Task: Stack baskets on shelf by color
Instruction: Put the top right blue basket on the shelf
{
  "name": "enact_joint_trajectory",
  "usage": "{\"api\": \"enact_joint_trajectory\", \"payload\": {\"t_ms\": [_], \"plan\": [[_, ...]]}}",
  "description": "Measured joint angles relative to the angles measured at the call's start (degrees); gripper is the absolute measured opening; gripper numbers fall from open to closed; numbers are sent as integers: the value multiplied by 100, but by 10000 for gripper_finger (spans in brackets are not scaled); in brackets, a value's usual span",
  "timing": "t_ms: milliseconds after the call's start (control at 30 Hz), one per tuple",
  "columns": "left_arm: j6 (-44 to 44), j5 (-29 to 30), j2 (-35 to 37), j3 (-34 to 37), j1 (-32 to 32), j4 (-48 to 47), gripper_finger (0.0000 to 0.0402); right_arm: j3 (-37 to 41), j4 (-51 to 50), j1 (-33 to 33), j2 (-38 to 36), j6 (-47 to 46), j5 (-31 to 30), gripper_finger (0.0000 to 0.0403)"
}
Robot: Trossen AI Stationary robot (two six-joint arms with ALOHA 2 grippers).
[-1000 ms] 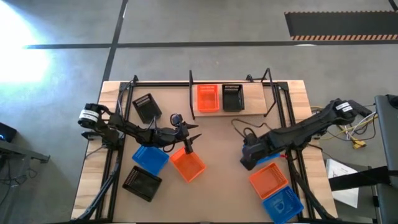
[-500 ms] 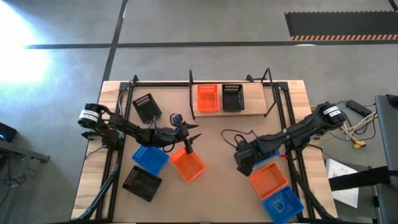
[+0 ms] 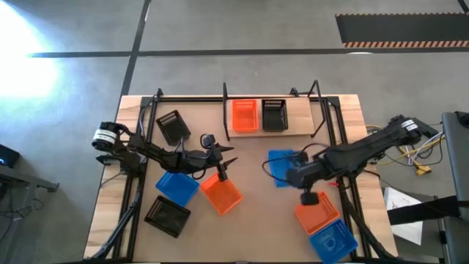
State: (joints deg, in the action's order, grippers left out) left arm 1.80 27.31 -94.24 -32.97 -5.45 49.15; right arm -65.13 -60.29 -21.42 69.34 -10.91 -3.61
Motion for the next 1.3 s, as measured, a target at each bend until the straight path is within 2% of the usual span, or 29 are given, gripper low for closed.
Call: {"api": "enact_joint_trajectory", "payload": {"t_ms": [67, 167, 233, 267, 367, 567, 700, 933, 1200, 1300], "plan": [[0, 0, 0, 0, 0, 31, 183, -219, -477, 7, -122, 745, -823, 9], [2, -2, 2, 0, 0, 63, 183, -396, -1058, 198, -252, 1649, -2381, 9], [2, -2, 2, -6, 0, 75, 183, -434, -1168, 523, -341, 2220, -3047, 8], [2, -4, 2, -8, 1, 106, 183, -437, -1163, 746, -385, 2503, -3190, 8], [2, -4, 2, -11, 0, 165, 183, -439, -1145, 1634, -452, 3103, -2946, 8], [2, -6, 2, -11, -10, 297, 183, -389, -1145, 3609, -253, 3888, -1747, 8], [2, -15, 2, -11, -17, 318, 183, -384, -1143, 4486, -4, 4227, -1583, 8], [3, -15, 2, -13, -20, 340, 183, -285, -1139, 5203, 251, 4690, -944, 8], [4, -15, 4, -15, -20, 463, 183, 123, -1013, 5350, 426, 4697, -927, 8], [4, -13, 4, -15, -28, 465, 183, 335, -636, 5352, 424, 4664, -712, 8]]}}
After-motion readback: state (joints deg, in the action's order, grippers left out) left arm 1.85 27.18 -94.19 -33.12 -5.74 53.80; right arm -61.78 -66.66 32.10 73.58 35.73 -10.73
